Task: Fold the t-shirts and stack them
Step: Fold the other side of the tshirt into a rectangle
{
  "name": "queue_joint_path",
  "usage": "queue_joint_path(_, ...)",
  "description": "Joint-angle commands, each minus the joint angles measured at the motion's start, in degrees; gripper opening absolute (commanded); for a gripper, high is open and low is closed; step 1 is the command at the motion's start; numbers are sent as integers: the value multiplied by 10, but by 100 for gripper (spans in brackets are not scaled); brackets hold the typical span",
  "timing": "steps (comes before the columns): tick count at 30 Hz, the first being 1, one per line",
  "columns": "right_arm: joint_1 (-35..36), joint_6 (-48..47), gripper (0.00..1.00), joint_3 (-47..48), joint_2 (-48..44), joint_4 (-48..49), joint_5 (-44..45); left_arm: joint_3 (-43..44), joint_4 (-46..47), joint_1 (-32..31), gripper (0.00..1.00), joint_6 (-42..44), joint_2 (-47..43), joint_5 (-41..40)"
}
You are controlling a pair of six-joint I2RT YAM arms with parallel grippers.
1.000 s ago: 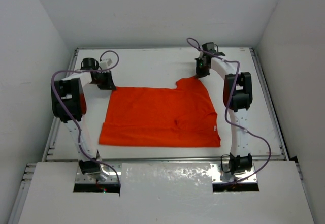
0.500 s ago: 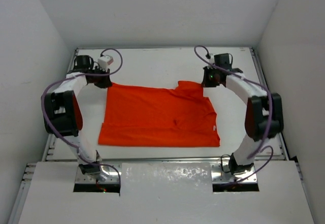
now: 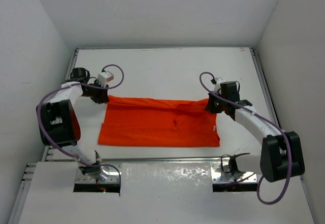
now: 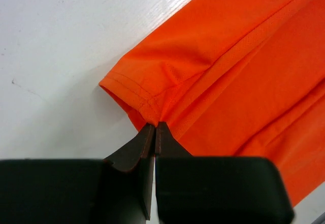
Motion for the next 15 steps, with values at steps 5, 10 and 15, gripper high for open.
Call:
queue_joint_path(5,0,-3,0,-16,-57,1,10,-17,-39,8,0,109,-56,83)
queue_joint_path(10,2,-1,0,-29,-78,5,-7,-26,-49,10,9,163,-61,97)
queue_joint_path(15,13,25,0,-87,-68,50,-28,-48,-127,15,29,231,-61,67)
